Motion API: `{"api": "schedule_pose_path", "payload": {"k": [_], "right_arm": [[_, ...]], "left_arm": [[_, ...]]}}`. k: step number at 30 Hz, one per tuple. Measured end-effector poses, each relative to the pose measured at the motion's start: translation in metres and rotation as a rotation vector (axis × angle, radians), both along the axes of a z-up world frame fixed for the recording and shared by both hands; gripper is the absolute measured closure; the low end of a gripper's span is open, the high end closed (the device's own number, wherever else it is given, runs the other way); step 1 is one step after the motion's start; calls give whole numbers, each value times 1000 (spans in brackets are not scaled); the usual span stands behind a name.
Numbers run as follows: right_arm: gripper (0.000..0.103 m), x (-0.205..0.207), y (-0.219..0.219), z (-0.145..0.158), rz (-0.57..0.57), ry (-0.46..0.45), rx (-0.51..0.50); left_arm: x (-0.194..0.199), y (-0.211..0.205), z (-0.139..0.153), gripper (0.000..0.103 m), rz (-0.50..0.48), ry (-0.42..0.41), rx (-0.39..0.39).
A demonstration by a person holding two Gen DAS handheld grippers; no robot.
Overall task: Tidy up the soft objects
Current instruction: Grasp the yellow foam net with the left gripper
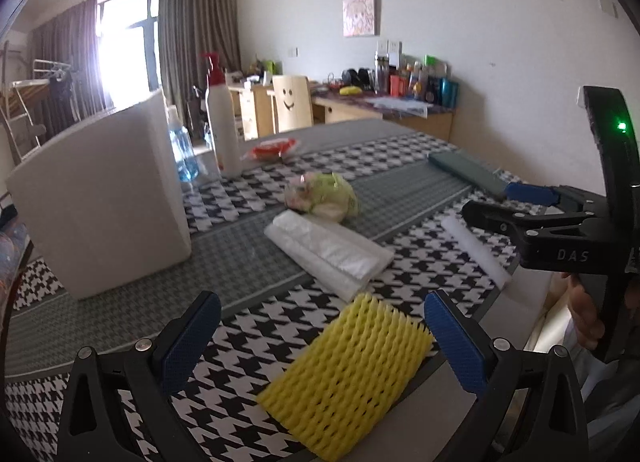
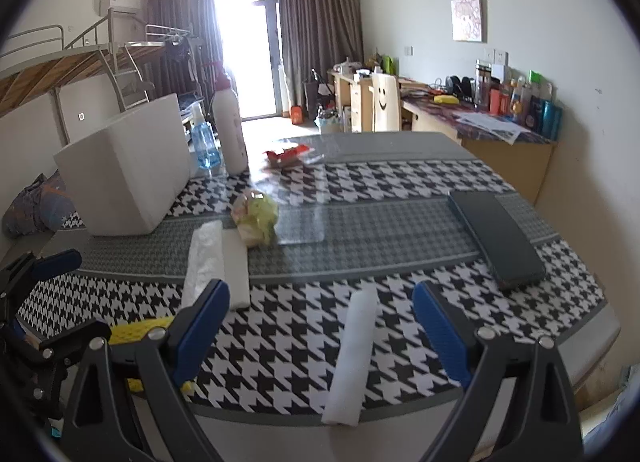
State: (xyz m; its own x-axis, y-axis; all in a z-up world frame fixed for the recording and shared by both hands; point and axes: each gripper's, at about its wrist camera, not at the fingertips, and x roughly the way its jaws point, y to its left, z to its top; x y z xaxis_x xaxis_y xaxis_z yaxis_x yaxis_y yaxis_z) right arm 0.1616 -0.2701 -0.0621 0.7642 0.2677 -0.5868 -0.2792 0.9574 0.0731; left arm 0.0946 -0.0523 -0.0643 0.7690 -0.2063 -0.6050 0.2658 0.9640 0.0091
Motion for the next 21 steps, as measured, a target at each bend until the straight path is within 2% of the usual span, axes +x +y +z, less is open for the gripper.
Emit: {"api": "schedule_pose_path", "payload": {"k": [15, 21], "right_arm": [[8, -1, -10, -22, -38, 78, -12], [8, 2, -9, -28, -34, 110, -5]], "left_arm": [[-4, -13, -14, 2, -79, 67, 48], [0, -17, -28, 20, -93, 149, 93]]}}
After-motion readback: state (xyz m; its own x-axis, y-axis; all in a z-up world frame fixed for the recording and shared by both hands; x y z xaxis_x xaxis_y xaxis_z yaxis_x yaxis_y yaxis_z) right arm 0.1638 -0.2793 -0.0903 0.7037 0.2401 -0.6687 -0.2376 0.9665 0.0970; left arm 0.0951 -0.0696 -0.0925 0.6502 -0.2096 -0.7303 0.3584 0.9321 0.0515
